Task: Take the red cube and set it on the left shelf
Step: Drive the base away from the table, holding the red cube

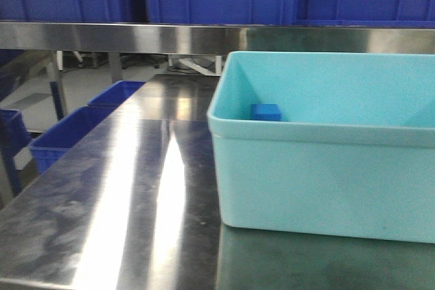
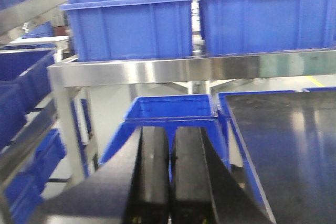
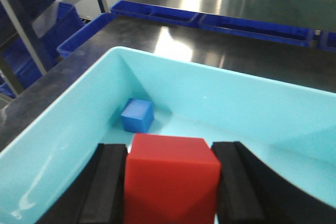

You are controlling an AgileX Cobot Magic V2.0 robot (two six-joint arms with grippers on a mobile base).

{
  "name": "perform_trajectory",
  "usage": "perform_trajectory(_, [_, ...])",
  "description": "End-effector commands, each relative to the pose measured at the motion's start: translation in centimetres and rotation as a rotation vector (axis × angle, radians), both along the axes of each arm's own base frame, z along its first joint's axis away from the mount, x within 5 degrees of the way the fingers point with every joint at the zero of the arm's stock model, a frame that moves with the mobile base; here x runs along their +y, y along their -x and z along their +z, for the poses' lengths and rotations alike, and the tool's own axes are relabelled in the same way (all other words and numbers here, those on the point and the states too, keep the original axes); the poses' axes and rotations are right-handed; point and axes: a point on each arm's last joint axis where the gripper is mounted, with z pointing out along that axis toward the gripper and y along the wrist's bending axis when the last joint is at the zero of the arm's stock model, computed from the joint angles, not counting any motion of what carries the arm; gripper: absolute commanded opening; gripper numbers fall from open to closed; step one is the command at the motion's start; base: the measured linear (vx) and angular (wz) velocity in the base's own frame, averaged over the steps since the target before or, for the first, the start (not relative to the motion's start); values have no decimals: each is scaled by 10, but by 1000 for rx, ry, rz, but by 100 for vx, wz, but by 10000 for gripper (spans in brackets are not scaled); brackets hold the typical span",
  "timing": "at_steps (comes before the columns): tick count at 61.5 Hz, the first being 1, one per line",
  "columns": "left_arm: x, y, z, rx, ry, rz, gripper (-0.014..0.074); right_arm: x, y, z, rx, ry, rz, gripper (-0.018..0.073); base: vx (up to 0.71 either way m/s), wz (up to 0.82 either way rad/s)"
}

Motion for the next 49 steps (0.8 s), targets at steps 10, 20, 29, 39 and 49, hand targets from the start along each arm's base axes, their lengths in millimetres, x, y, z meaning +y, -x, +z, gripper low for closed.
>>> perform_trajectory(10, [1,-1,0,-54,16,10,106,0,-1,18,-115,-28,3,57,-7,23])
perform_trajectory(20, [1,-1,0,-54,16,10,106,0,-1,18,-115,-28,3,57,-8,45])
perform_trajectory(29, [1,-1,0,-54,16,10,106,0,-1,18,-115,-28,3,57,-11,38])
perform_trajectory(39, [1,-1,0,-54,16,10,106,0,-1,18,-115,-28,3,57,-11,44])
perform_trajectory(49, [1,-1,0,-54,16,10,106,0,-1,18,-115,-28,3,57,-11,37])
